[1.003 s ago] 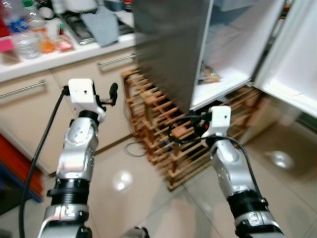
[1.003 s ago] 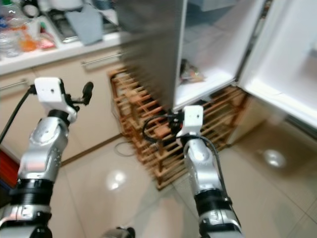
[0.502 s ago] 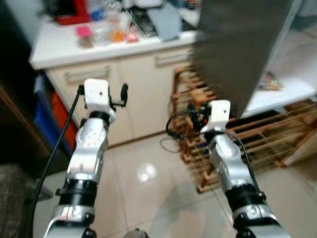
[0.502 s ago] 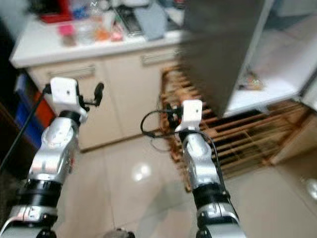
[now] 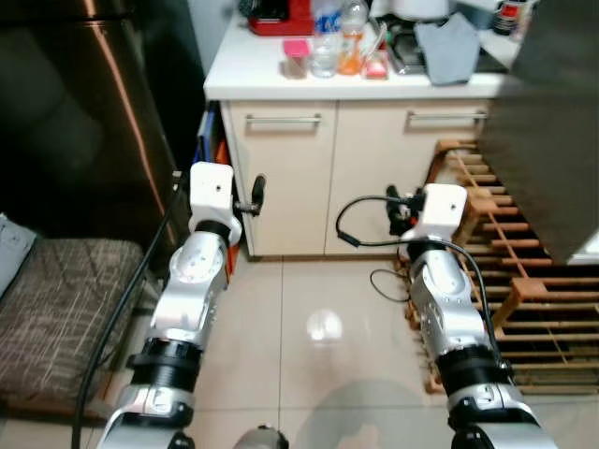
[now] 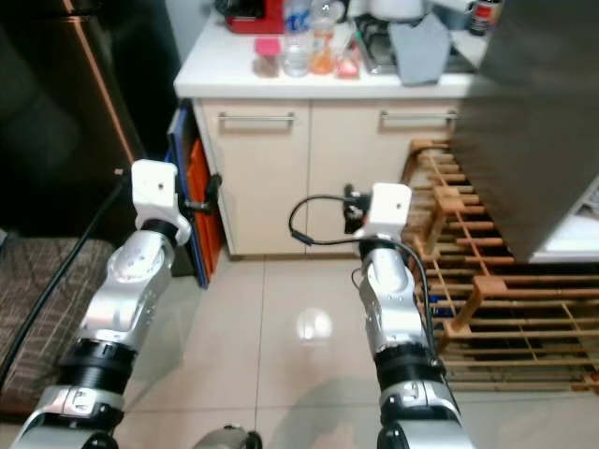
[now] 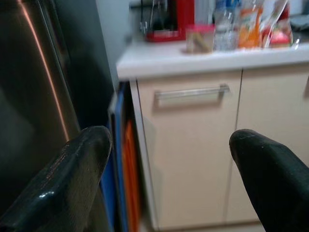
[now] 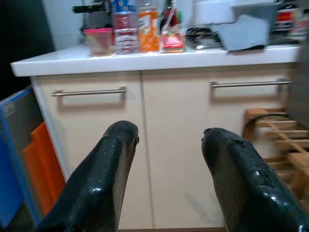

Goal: Restocking fridge

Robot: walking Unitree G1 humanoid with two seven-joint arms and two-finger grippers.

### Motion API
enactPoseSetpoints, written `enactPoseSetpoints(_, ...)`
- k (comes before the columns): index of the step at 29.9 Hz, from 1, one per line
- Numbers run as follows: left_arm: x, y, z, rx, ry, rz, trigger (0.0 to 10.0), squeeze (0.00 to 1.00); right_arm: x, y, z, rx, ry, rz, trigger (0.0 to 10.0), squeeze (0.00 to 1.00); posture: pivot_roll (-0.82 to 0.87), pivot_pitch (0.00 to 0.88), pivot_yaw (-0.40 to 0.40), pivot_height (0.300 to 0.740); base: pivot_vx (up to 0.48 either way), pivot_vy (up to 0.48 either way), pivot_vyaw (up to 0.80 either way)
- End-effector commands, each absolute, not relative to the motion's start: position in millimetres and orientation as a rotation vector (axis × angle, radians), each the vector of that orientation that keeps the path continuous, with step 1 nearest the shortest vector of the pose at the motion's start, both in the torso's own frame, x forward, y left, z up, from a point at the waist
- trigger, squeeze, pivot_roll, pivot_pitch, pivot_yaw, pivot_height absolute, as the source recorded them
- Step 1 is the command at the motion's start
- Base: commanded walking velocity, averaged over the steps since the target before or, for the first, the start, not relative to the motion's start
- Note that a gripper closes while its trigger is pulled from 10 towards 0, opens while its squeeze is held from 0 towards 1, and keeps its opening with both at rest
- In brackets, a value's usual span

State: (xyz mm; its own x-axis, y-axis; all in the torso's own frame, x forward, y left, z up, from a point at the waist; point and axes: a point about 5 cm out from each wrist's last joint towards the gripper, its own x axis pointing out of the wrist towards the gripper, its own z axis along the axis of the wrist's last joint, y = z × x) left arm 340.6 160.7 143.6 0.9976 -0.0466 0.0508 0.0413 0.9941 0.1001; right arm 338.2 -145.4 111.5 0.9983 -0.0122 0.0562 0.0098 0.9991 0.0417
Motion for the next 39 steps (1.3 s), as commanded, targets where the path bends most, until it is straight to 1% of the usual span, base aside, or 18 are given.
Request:
enactPoseSetpoints(1, 346, 153, 153, 0.113, -0.103, -0.092, 10.0, 0.00, 336, -148, 111, 0.007, -0.048, -0.039, 10.0, 0.00, -0.09, 0.000, 0.039, 0.740, 0.480, 0.000, 0.00)
enactPoseSetpoints(3, 349, 152, 156, 0.057, -0.115, -0.067, 10.0, 0.00, 337, -142, 120, 0.008, -0.095, -0.008, 10.0, 0.00, -0.08, 0.000, 0.018, 0.740, 0.480, 0.000, 0.00)
enactPoseSetpoints(7, 350, 148, 165, 0.055, -0.165, -0.061, 10.0, 0.00, 340, -139, 130, -0.008, -0.131, 0.018, 10.0, 0.00, -0.07, 0.000, 0.001, 0.740, 0.480, 0.000, 0.00)
enactPoseSetpoints(9, 349, 143, 169, 0.058, -0.191, -0.073, 10.0, 0.00, 344, -140, 131, 0.046, -0.105, 0.014, 10.0, 0.00, -0.06, 0.000, -0.011, 0.740, 0.480, 0.000, 0.00)
enactPoseSetpoints(12, 349, 140, 166, 0.058, -0.190, -0.084, 10.0, 0.00, 348, -147, 124, 0.115, -0.048, -0.038, 10.0, 0.00, -0.06, 0.000, -0.010, 0.740, 0.480, 0.000, 0.00)
enactPoseSetpoints(18, 353, 130, 172, 0.024, -0.203, -0.104, 10.0, 0.00, 348, -146, 126, 0.112, -0.052, -0.042, 10.0, 0.00, -0.08, 0.000, 0.005, 0.740, 0.480, 0.000, 0.00)
enactPoseSetpoints(20, 356, 128, 171, -0.032, -0.180, -0.092, 10.0, 0.00, 348, -143, 126, 0.107, -0.048, -0.023, 10.0, 0.00, -0.08, 0.000, 0.003, 0.740, 0.480, 0.000, 0.00)
enactPoseSetpoints(21, 358, 128, 167, -0.122, -0.128, -0.074, 10.0, 0.00, 348, -141, 123, 0.160, -0.011, -0.020, 10.0, 0.00, -0.08, 0.000, 0.002, 0.740, 0.480, 0.000, 0.00)
enactPoseSetpoints(22, 359, 129, 165, -0.139, -0.114, -0.062, 10.0, 0.00, 348, -140, 122, 0.181, 0.007, -0.011, 10.0, 0.00, -0.08, 0.000, -0.004, 0.740, 0.480, 0.000, 0.00)
enactPoseSetpoints(26, 358, 130, 166, -0.097, -0.125, -0.056, 10.0, 0.00, 348, -137, 121, 0.170, 0.015, 0.020, 10.0, 0.00, -0.08, 0.000, -0.012, 0.740, 0.480, 0.000, 0.00)
enactPoseSetpoints(28, 357, 128, 169, -0.036, -0.159, -0.074, 10.0, 0.00, 348, -136, 120, 0.135, 0.007, 0.030, 10.0, 0.00, -0.07, 0.000, -0.016, 0.740, 0.480, 0.000, 0.63)
enactPoseSetpoints(31, 355, 125, 172, 0.005, -0.186, -0.091, 10.0, 0.00, 348, -135, 120, 0.105, -0.001, 0.042, 10.0, 0.00, -0.06, 0.000, -0.016, 0.740, 0.480, 0.000, 0.78)
enactPoseSetpoints(36, 355, 123, 179, 0.034, -0.212, -0.112, 10.0, 0.00, 348, -131, 125, 0.080, -0.019, 0.055, 10.0, 0.00, -0.05, 0.000, -0.009, 0.740, 0.480, 0.000, 0.48)
enactPoseSetpoints(39, 353, 123, 183, 0.043, -0.225, -0.122, 10.0, 0.00, 347, -125, 143, -0.022, -0.100, 0.088, 10.0, 0.00, -0.05, 0.000, -0.001, 0.740, 0.480, 0.000, 0.00)
